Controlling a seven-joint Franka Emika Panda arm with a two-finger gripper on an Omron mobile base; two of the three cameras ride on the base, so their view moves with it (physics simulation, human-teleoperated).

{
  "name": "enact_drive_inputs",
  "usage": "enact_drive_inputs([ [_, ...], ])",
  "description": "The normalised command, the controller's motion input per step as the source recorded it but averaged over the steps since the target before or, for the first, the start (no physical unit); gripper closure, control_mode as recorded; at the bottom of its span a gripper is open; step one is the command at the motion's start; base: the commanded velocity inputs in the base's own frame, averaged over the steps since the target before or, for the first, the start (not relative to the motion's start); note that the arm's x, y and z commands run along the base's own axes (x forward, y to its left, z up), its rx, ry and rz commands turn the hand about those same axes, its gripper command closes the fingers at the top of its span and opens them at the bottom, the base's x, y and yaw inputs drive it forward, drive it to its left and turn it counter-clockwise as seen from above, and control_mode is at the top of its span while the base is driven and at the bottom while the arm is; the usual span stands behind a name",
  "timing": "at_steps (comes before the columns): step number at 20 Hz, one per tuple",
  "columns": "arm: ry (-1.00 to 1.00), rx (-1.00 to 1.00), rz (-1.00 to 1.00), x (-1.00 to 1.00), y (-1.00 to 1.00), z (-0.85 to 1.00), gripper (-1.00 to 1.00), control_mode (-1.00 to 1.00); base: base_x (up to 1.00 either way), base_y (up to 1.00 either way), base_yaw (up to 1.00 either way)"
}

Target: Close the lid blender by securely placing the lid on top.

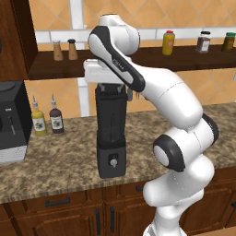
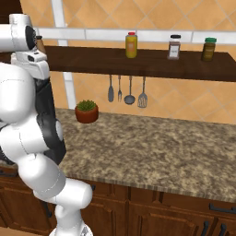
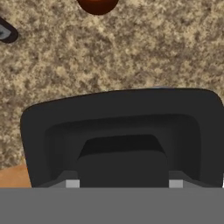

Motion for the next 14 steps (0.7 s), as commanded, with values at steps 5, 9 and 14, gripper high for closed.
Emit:
enact_drive_inputs([
  [5,0.10,0.01,-0.01,0.00,0.00,0.37,1.00,-1.00,0.00,0.00,0.00],
  [9,0.07,0.03,0.00,0.00,0.00,-0.06,1.00,-1.00,0.00,0.00,0.00],
  [14,0.07,0.00,0.00,0.00,0.00,-0.49,1.00,-1.00,0.00,0.00,0.00],
])
